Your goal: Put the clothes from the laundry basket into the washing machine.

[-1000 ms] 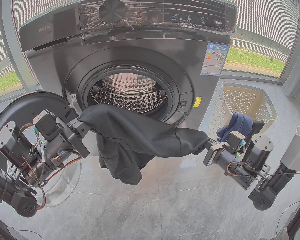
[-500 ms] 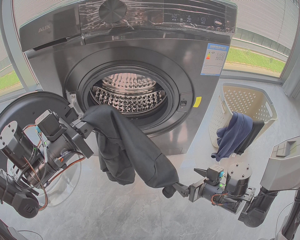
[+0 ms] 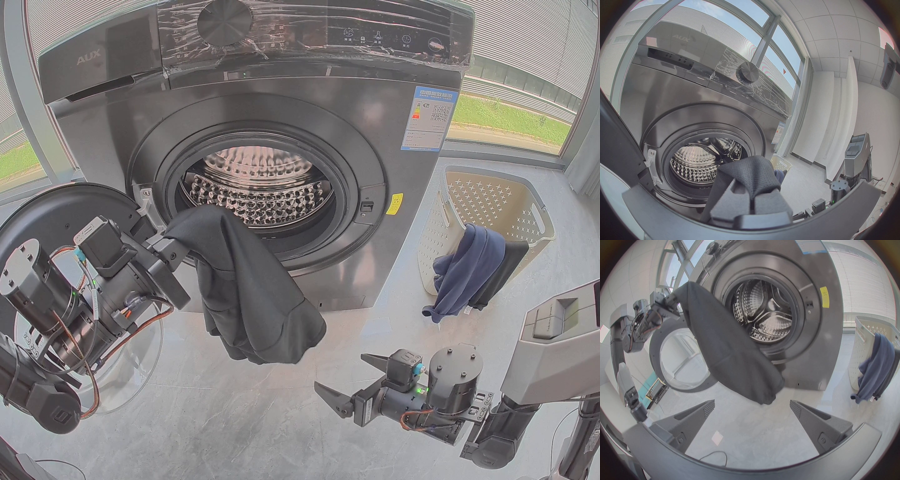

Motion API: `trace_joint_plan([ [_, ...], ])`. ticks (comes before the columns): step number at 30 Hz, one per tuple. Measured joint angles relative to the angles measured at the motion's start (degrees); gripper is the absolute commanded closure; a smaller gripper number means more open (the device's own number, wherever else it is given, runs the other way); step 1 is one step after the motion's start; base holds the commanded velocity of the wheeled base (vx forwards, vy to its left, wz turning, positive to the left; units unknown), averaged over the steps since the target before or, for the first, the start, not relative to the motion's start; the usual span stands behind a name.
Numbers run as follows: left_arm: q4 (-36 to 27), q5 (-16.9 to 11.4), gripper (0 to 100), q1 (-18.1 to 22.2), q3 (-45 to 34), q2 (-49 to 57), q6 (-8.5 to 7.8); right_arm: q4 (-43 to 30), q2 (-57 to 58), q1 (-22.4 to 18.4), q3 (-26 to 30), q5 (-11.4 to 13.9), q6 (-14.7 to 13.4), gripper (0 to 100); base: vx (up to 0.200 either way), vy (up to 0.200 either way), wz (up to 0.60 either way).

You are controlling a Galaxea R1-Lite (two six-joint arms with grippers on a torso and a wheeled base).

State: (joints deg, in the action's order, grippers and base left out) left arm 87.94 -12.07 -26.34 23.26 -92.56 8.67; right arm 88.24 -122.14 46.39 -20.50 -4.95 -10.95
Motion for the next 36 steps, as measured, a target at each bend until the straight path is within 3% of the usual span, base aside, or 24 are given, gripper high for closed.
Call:
trace_joint_plan([
  [6, 0.0, 0.15, 100, -0.02, 0.35, -0.29, 0.0, 0.0, -0.94, 0.22, 5.6, -0.11, -0.22, 0, 0.0, 0.0, 0.0],
  [10, 0.0, 0.2, 100, -0.13, 0.39, -0.4, 0.02, 0.04, -1.26, 0.44, 4.83, 0.13, 0.0, 0, 0.0, 0.0, 0.0],
  [27, 0.11, 0.2, 100, -0.26, -0.09, -0.74, -0.07, -0.62, -6.63, 3.58, -24.44, 2.74, 2.55, 0, 0.0, 0.0, 0.0],
  [35, 0.24, 0.15, 100, -0.28, -0.11, -0.77, -0.07, -1.67, -11.43, 2.34, -33.6, 3.04, 3.21, 0, 0.0, 0.0, 0.0],
  [36, 0.27, 0.15, 100, -0.28, -0.11, -0.77, -0.07, -1.67, -11.98, 1.85, -34.37, 3.04, 3.45, 100, 0.0, 0.0, 0.0],
])
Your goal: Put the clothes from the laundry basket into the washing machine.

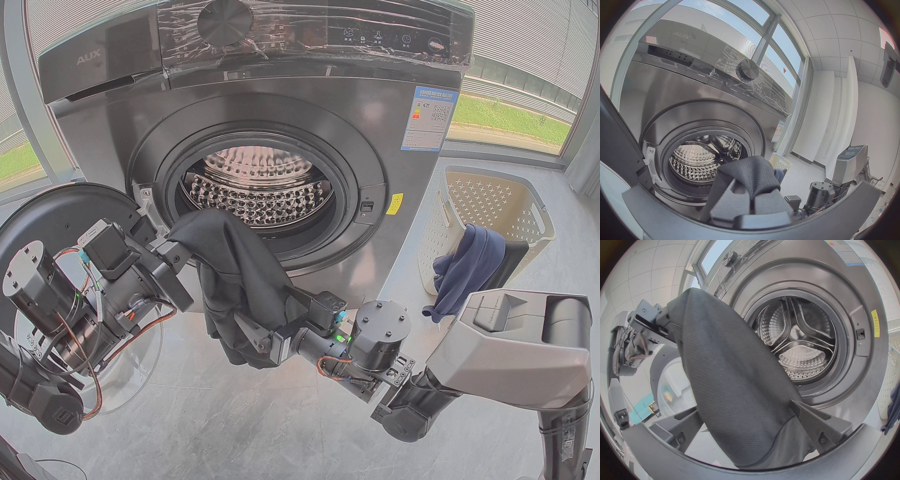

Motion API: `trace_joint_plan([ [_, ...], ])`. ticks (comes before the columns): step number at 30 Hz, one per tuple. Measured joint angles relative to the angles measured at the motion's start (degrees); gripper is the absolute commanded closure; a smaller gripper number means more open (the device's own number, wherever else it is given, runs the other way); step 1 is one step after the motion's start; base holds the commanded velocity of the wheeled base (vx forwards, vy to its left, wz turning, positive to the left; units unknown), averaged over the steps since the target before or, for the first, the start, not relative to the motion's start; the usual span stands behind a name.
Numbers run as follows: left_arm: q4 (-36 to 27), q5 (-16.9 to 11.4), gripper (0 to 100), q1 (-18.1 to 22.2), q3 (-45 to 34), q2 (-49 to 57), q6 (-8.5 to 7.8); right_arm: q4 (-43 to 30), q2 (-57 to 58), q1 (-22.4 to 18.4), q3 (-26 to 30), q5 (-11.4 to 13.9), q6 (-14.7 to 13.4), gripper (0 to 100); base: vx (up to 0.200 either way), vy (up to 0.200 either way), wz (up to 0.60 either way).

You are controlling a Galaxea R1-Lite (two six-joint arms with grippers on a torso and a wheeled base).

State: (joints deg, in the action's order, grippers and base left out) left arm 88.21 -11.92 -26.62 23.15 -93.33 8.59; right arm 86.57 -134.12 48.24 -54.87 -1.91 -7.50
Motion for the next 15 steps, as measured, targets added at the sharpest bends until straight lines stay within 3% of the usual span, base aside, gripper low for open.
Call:
trace_joint_plan([
  [7, 0.02, -0.01, 100, 0.0, 0.02, 0.0, 0.05, 0.26, -1.52, -1.57, -1.27, -0.05, 0.3, 100, 0.0, 0.0, 0.0],
  [15, 0.09, -0.04, 100, 0.06, -0.11, -0.07, 0.05, 0.28, 2.34, -1.58, 3.66, -0.4, 0.24, 100, 0.0, 0.0, 0.0],
])
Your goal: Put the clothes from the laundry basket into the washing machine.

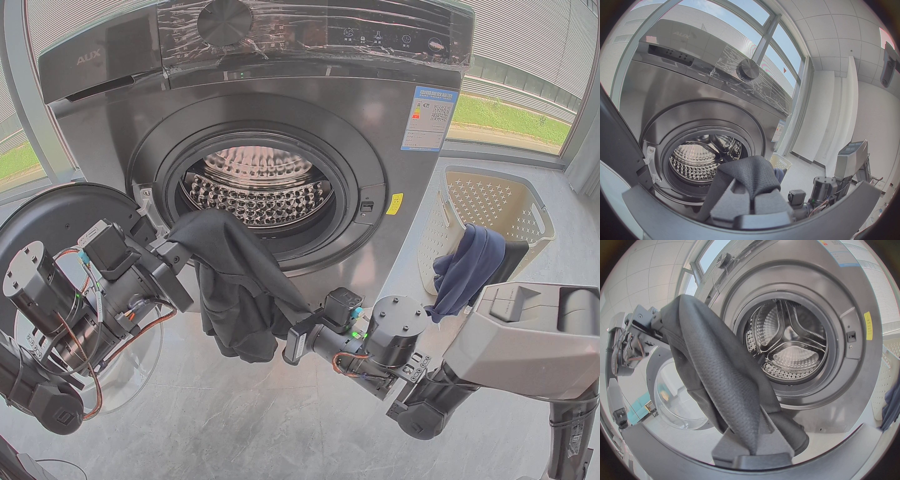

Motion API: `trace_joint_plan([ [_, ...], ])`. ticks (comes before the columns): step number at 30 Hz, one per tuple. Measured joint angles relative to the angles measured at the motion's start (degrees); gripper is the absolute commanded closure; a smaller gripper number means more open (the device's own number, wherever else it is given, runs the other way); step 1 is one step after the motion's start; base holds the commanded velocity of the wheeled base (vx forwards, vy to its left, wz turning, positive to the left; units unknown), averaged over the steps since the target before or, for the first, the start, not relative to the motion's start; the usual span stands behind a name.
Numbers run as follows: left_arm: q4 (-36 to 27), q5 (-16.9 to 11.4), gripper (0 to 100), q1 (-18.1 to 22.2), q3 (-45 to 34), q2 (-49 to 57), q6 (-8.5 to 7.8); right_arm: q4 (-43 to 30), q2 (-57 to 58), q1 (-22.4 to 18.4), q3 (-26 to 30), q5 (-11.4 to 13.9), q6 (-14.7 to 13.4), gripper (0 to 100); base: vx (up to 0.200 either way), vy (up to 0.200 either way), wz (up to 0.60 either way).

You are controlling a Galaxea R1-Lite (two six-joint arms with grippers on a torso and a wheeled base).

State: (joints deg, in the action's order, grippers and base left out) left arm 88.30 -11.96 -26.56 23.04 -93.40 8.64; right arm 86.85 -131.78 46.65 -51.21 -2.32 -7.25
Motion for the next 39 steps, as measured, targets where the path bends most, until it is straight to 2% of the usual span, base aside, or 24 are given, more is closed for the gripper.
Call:
trace_joint_plan([
  [10, -0.05, -0.3, 100, 0.16, -0.94, -0.41, -0.02, -0.17, 12.02, -4.84, 8.3, -0.17, -0.1, 100, 0.0, 0.0, 0.0],
  [19, 0.33, -0.22, 100, 0.38, -3.45, -2.24, -0.05, 0.41, 22.75, -6.45, 14.67, 0.0, -0.9, 100, 0.0, 0.0, 0.0],
  [32, 0.11, -0.13, 100, 0.61, -5.29, -4.08, -0.35, 0.05, 30.32, -7.22, 17.13, -0.39, -1.17, 100, 0.0, 0.0, 0.0],
  [39, 0.24, 0.99, 100, 0.77, -2.89, -4.17, -0.33, -0.13, 32.66, -7.74, 18.69, -0.61, -1.26, 100, 0.0, 0.0, 0.0],
])
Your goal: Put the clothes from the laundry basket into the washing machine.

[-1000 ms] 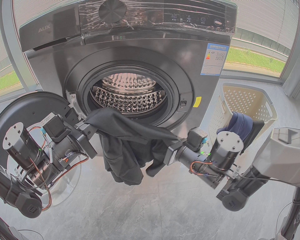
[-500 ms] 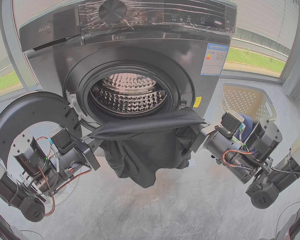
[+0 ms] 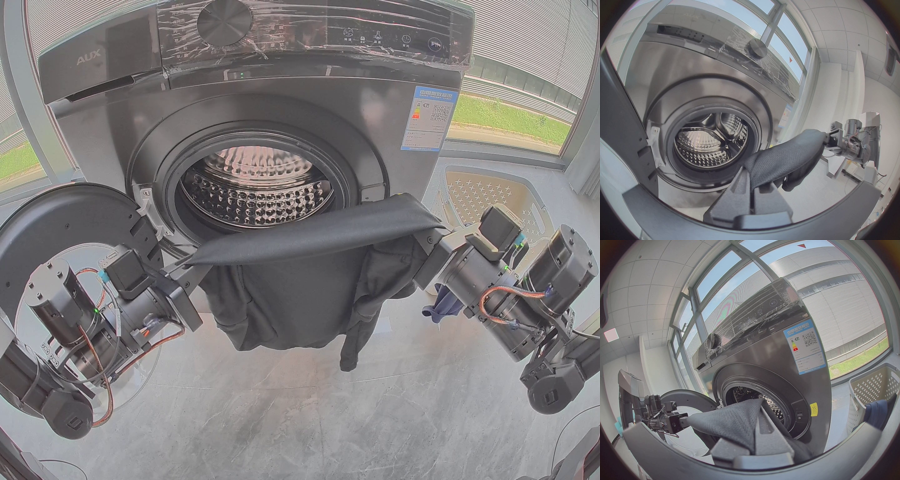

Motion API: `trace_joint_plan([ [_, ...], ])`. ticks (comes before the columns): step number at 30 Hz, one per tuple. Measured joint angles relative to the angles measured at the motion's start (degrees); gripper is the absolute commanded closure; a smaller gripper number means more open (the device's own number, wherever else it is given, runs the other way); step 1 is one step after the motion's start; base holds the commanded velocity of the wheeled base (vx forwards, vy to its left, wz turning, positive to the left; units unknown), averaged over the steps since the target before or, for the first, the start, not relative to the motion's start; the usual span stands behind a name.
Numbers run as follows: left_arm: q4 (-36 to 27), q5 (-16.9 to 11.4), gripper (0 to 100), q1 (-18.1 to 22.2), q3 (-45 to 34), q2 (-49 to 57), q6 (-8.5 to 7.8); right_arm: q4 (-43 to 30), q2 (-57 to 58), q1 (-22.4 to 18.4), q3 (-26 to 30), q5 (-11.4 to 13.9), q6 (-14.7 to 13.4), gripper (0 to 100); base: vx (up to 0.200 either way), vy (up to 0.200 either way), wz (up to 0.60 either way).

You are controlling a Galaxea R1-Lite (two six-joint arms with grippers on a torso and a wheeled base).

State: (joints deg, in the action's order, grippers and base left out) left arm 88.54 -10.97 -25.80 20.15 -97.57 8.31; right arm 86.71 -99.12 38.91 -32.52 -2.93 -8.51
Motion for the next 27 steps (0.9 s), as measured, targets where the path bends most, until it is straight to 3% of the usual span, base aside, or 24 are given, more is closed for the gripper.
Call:
trace_joint_plan([
  [6, 0.11, 2.96, 100, 0.05, 3.3, 0.74, 0.02, 0.38, 0.33, 0.0, 1.13, -0.07, -0.13, 100, 0.0, 0.0, 0.0],
  [12, 0.13, 3.07, 100, -0.09, 4.53, 2.15, 0.02, 0.55, 0.37, -0.05, 2.12, -0.22, -0.18, 100, 0.0, 0.0, 0.0],
  [17, -0.13, 3.12, 100, 0.2, 5.39, 2.9, 0.05, 0.44, 0.43, -0.09, 2.35, -2.54, -0.68, 100, 0.0, 0.0, 0.0],
  [27, -2.32, 2.74, 100, -0.24, 5.97, 5.53, -0.06, -0.06, 1.52, -0.09, 1.91, -2.73, -0.68, 100, 0.0, 0.0, 0.0],
])
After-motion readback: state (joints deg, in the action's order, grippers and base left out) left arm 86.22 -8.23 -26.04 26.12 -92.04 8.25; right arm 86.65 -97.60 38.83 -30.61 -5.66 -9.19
